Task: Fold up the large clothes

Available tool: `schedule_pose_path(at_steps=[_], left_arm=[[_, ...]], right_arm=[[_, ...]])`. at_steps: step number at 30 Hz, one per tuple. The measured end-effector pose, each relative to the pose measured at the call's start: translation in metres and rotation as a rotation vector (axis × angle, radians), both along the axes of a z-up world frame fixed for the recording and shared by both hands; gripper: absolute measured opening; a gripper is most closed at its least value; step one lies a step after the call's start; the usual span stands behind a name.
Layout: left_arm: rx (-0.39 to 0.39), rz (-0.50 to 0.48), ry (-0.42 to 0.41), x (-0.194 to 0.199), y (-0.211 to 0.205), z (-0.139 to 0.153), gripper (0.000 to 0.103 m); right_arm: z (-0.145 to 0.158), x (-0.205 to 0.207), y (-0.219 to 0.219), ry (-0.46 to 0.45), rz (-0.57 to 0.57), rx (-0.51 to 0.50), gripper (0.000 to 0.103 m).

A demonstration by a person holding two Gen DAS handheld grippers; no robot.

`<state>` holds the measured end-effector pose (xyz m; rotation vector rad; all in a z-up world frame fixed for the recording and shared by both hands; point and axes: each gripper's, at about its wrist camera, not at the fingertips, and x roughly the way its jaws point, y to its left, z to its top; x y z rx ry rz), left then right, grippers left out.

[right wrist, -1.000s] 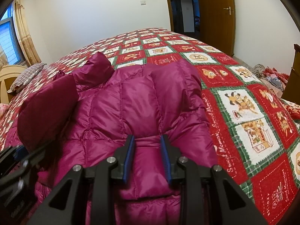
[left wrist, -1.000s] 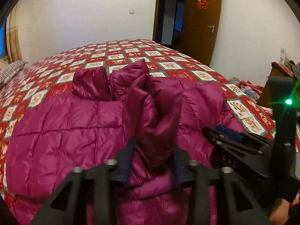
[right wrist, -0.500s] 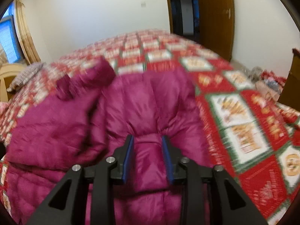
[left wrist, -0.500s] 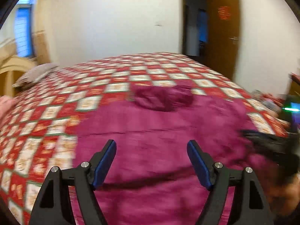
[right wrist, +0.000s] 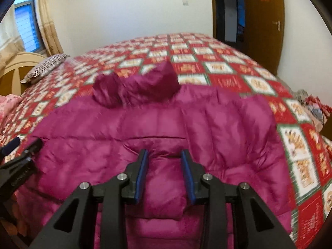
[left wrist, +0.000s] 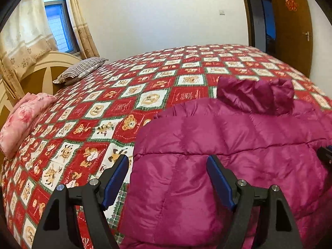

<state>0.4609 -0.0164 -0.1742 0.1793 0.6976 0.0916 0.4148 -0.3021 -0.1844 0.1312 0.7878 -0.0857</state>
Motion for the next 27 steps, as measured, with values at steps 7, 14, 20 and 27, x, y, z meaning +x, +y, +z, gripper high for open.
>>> schedule_pose_path(at_steps=[7,14,20,27], left_arm=[[0.013,0.02,0.063,0.012,-0.002,-0.02,0.084],[-0.017,0.041,0.105,0.02,0.004,-0.032,0.089],[-0.004,0.046,0.097,0.018,0.002,-0.033,0.09],[0.012,0.05,0.088,0.017,0.001,-0.032,0.09]], right_arm=[[-0.014,-0.001,-0.014,0.011,-0.009,0.073,0.043],[-0.014,-0.001,-0.007,0.019,-0.009,0.026,0.044],[0.015,-0.014,0.001,-0.031,-0.041,-0.021,0.043],[0.042,0.011,0.017,-0.077,0.008,-0.04,0.043]])
